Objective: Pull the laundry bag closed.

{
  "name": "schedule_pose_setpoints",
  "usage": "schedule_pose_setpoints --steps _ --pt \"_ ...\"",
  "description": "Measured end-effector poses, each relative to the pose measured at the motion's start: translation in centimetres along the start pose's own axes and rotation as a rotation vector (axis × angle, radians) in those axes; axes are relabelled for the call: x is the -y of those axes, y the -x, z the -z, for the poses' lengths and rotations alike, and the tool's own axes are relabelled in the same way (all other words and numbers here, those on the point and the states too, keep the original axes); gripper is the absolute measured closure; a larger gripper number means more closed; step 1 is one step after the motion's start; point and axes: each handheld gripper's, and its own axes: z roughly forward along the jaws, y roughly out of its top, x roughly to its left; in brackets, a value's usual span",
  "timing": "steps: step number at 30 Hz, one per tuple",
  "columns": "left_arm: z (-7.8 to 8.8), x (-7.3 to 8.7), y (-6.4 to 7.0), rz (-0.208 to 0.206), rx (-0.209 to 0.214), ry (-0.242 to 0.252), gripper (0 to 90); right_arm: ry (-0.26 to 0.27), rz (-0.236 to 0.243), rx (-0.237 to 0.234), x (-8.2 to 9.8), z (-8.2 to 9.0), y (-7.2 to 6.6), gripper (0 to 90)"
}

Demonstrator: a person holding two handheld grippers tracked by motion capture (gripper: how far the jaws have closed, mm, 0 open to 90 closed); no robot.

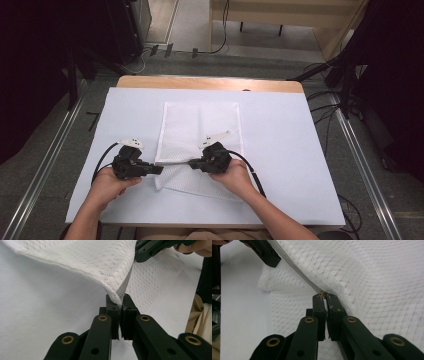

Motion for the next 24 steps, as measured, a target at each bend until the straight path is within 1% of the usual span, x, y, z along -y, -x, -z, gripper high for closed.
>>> schedule_pose_setpoints --steps 3,5,8,11,16,20,24 --pt "0.0 0.0 0.0 -0.001 -0.001 -0.001 87.8 0.001 0.002 -0.005 0.0 0.1 0.0 88.1" --pt "0.1 0.0 -0.1 -0.001 -0.001 0.002 87.8 -0.005 0.006 0.003 0.0 0.2 0.0 88.2" --pt "0.2 0.1 -0.2 -0.001 0.003 0.006 87.8 -0.002 -0.005 0.007 0.2 0.4 0.3 88.2" --pt "0.1 0.1 -0.1 0.0 -0.001 0.004 87.7 -0.007 0.005 0.007 0.2 0.5 0.3 88.1" --pt "0.2 0.1 -0.1 0.002 -0.001 0.0 87.8 -0.013 0.002 0.014 0.4 0.6 0.3 88.1" --pt "0.3 0.2 -0.2 0.001 0.0 0.004 87.7 -0.011 -0.006 0.016 0.5 0.9 0.7 88.1" --pt "0.3 0.2 -0.2 0.002 0.0 0.001 87.7 -0.015 -0.005 0.015 0.5 1.1 0.6 88.2"
